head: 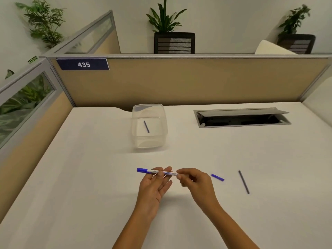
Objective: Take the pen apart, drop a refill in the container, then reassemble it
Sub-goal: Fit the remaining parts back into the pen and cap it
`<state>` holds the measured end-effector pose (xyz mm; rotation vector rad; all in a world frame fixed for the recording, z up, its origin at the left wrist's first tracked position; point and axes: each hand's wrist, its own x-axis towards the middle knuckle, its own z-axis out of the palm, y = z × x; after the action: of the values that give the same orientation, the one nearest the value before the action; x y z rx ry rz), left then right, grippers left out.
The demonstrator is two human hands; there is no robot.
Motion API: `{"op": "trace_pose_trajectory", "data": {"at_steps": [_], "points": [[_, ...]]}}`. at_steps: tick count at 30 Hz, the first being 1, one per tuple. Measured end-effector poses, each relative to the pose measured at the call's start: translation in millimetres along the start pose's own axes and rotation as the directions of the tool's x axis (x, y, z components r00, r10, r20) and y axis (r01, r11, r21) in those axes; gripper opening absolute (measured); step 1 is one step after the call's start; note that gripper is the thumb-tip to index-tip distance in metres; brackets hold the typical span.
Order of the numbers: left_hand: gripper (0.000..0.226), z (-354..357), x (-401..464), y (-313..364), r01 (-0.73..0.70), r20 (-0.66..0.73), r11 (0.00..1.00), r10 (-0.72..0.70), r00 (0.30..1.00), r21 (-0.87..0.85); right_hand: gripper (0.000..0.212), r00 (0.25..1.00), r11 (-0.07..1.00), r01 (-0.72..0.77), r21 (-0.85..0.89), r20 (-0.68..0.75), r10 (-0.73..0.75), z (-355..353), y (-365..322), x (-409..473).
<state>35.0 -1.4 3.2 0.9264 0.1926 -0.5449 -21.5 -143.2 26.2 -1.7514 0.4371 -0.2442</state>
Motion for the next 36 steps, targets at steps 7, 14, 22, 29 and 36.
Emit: {"op": "trace_pose_trajectory", "data": {"at_steps": [7,14,22,29,36], "points": [[0.014,22.1,-12.3,-42.8,-0.03,-0.069,0.997,0.035,0.997,0.066,0.011,0.993,0.997,-0.065,-0.034,0.101,0.068,-67.9,21.8,-8.1],[0.015,27.3,-5.3,-80.6,-0.049,-0.201,0.999,0.052,0.978,0.024,0.025,0.956,0.915,-0.211,-0.344,-0.269,0.12,-157.8,70.7,16.4],[0.01,35.9,2.9,-100.2,-0.033,-0.272,0.999,0.037,0.962,0.02,0.026,0.898,0.599,-0.425,-0.679,-0.232,0.375,-193.7,85.2,45.8],[0.012,36.9,4.9,-102.4,0.004,-0.256,0.999,0.009,0.967,0.049,0.014,0.891,0.672,-0.442,-0.594,-0.202,0.407,-201.4,89.4,49.8],[0.013,43.6,-0.3,-102.9,-0.002,-0.27,0.997,0.024,0.963,0.081,0.009,0.872,0.874,-0.484,-0.034,-0.099,0.479,-198.6,83.0,34.8]]}}
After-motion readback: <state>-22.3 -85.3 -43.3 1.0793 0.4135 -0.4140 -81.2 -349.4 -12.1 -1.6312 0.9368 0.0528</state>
